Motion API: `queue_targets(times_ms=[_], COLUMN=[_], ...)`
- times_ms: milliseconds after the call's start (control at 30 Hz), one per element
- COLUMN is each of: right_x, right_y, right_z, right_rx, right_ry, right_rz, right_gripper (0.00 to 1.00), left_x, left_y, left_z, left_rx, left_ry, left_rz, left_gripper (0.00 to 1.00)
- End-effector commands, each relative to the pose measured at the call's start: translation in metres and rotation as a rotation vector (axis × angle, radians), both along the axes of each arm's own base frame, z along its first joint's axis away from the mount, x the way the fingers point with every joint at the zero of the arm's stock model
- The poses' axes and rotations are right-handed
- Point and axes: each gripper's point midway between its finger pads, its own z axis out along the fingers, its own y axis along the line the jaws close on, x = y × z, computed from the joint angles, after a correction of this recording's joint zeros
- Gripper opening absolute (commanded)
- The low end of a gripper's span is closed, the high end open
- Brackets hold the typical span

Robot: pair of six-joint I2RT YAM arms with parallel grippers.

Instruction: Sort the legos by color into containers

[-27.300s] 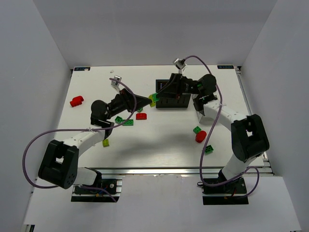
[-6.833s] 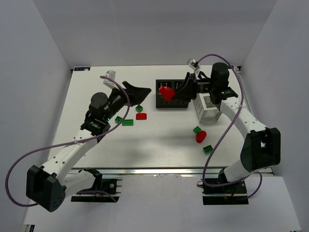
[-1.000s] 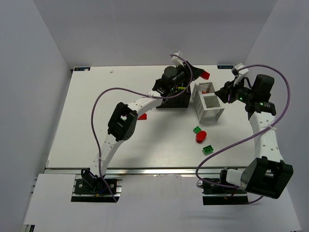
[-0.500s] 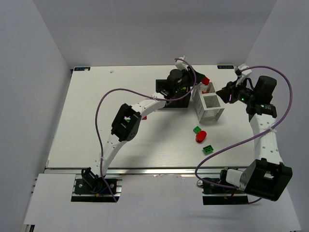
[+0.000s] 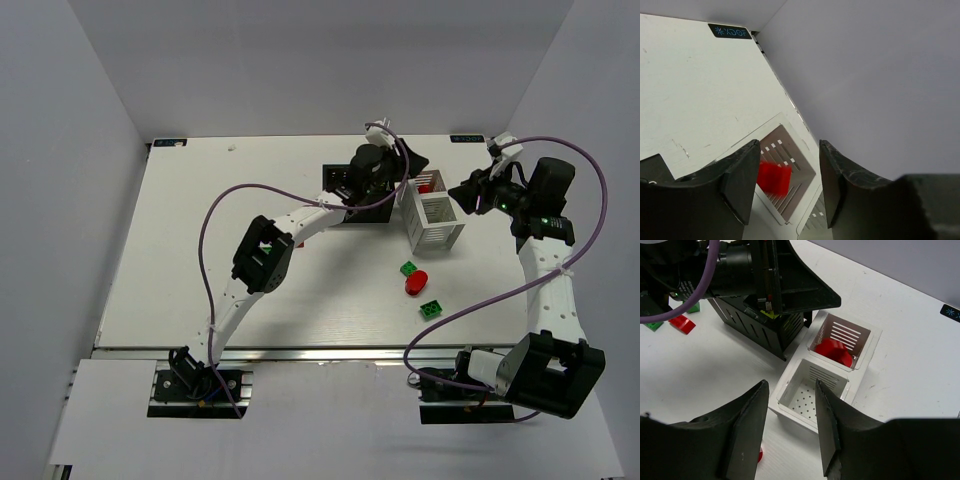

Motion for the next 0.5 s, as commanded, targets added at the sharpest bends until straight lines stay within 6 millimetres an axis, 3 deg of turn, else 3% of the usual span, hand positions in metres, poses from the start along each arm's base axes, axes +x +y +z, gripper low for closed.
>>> queue_targets(times_ms=[0,133,233,300,367,400,433,467], right_x=[-0.005,-0.008,-0.014,-0.020,-0.037,-0.044,-0.045,-0.067], right_y=[0.003,0.005,0.011,0.017,0.031,0.036,0.039,0.051], right_z=[0.008,0.009,0.008,0.006,-0.001,-0.005,-0.009,-0.025], right_rx=[-0.006,-0.004,-0.004,-0.005,-0.010,-0.024,-0.098,-0.105], right_ry=[-0.030,-0.025,-0.008,0.009,0.039,0.051,0.010,0.102], right_rz=[0.023,0.042,0.093,0.146,0.275,0.324,0.394,0.460], right_gripper=[0.48,0.49,0.53,0.54,0.57,0.58,0.59,0.60], left_x=[-0.007,-0.011,-0.017,-0.026,-0.031,-0.037,-0.040,-0.044], left_y=[-0.001,-0.001,0.006,0.019,0.035,0.054,0.065,0.076], left_z=[0.058,0.082,0.109,0.135,0.145,0.155,0.153,0.153], left_rx=[-0.057,-0.086,-0.075,-0.055,-0.014,0.001,0.023,0.034], left_ry=[-0.072,-0.099,-0.145,-0.186,-0.210,-0.211,-0.194,-0.176], left_rz=[0.002,-0.002,-0.006,0.003,0.021,0.034,0.034,0.032], left_gripper=[0.61,0.61,0.56,0.40,0.24,0.10,0.07,0.07])
